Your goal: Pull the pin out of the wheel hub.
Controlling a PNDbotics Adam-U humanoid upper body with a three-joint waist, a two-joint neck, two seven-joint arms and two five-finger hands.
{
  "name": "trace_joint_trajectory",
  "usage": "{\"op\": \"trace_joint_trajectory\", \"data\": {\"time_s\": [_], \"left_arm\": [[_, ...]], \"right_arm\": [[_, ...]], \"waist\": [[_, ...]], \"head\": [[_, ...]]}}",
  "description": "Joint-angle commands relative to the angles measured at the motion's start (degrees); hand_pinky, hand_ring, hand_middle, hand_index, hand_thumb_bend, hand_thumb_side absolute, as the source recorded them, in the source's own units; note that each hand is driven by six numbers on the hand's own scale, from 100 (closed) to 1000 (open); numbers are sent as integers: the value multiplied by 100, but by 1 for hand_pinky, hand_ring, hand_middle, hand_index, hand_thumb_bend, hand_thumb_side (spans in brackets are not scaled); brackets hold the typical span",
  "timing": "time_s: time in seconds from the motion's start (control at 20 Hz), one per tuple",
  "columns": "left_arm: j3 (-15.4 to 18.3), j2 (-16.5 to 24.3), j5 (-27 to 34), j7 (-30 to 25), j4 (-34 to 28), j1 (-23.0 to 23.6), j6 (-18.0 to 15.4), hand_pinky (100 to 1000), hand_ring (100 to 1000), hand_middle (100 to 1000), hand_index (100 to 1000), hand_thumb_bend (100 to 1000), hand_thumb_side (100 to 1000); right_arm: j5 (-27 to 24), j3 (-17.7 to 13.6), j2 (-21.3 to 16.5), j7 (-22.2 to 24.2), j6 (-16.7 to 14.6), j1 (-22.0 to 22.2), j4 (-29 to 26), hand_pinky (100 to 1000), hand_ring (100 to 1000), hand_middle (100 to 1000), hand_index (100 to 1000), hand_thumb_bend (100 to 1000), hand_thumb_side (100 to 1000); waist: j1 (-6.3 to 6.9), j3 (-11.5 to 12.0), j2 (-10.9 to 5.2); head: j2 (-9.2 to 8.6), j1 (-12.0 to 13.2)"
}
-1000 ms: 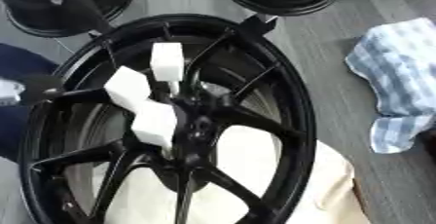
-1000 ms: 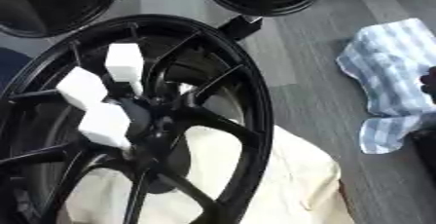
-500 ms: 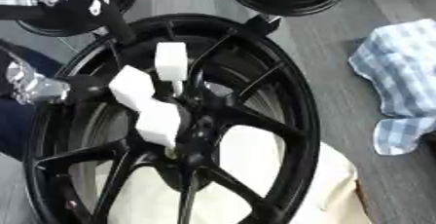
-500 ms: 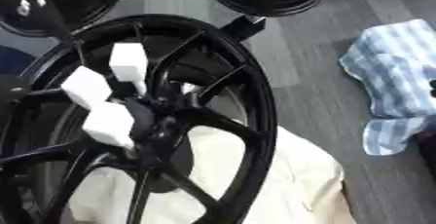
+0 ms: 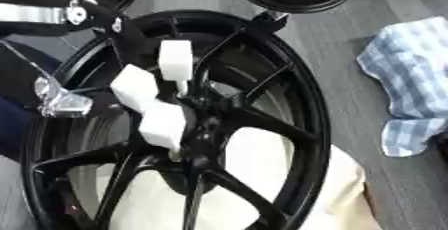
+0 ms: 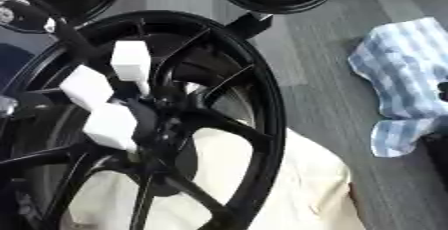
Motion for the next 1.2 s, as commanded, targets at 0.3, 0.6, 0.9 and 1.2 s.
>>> {"op": "trace_joint_trajectory", "data": {"time_s": [0.3, 0.6, 0.9, 1.2], "left_arm": [[10, 58, -179, -61, -47, -61, 242, 901, 830, 773, 879, 369, 516], [3, 29, -247, -48, -47, -42, 300, 913, 855, 811, 882, 369, 511], [-3, 4, -285, -62, -47, -19, 376, 907, 849, 802, 884, 363, 505], [-8, -11, -362, -77, -47, 16, 462, 901, 843, 795, 882, 354, 483]], "right_arm": [[-15, -16, -42, 39, 15, -51, -71, 725, 700, 643, 536, 382, 379], [-3, -11, -6, 53, 26, -60, -71, 725, 699, 642, 534, 382, 380], [6, -4, 35, 69, 39, -73, -71, 725, 698, 639, 534, 382, 381], [19, 3, 67, 84, 43, -85, -71, 725, 698, 639, 533, 382, 382]], "waist": [[-34, -33, -30], [-39, -54, 11], [-42, -76, 59], [-47, -92, 106]], "head": [[-143, 45], [-199, 65], [-260, 86], [-284, 102]]}}
